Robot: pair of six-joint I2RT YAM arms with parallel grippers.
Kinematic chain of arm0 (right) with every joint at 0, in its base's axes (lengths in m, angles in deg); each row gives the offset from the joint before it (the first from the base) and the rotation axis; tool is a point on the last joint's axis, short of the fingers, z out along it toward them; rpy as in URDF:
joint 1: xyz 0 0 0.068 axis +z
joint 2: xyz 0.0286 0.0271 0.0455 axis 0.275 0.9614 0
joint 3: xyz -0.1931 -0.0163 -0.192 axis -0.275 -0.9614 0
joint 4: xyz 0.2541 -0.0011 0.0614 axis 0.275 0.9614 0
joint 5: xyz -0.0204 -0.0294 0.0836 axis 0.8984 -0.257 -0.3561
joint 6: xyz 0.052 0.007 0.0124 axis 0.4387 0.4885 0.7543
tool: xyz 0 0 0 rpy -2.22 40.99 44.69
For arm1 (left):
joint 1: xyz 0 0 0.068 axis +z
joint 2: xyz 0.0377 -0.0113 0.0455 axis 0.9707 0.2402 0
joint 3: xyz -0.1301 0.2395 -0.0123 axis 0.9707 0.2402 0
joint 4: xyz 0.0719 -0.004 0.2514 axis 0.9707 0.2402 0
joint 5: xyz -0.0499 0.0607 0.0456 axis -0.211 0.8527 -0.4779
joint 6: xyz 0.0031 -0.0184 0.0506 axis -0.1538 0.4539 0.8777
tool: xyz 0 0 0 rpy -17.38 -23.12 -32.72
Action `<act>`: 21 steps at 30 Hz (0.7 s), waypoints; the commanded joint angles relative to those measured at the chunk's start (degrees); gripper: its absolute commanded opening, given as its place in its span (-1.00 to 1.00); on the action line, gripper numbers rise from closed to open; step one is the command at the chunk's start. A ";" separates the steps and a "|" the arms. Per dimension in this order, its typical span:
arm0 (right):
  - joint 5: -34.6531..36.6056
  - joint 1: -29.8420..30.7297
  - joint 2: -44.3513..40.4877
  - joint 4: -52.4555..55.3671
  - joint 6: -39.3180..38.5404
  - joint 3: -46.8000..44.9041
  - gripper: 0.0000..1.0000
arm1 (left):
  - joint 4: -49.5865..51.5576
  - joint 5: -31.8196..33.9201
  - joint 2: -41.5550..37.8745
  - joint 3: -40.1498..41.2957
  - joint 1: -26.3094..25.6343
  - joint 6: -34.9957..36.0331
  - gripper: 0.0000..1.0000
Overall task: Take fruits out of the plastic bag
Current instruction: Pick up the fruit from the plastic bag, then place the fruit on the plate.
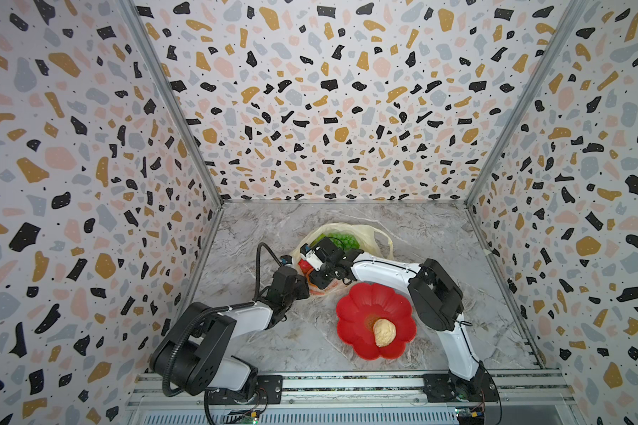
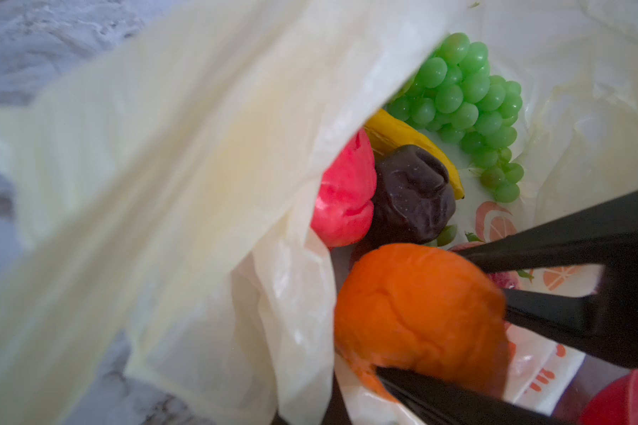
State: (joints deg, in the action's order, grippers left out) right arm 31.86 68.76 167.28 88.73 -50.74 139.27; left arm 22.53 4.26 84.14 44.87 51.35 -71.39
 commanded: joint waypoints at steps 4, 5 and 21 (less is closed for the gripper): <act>4.60 0.36 -16.85 0.84 2.26 -8.52 -0.12 | -1.70 0.33 0.00 0.16 0.50 0.31 -0.94; 5.41 0.38 -18.91 1.35 2.73 -10.39 -0.12 | -1.70 0.46 -0.14 0.25 0.54 0.36 -0.94; 18.84 5.91 -35.01 20.56 15.27 -27.07 -0.12 | -1.84 -0.29 -0.03 0.18 0.76 0.04 -0.94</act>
State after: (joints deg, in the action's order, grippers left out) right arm 47.38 73.48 134.01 103.15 -39.40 113.24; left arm 22.55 4.22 84.14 44.87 51.68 -71.41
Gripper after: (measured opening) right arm 0.473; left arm 0.047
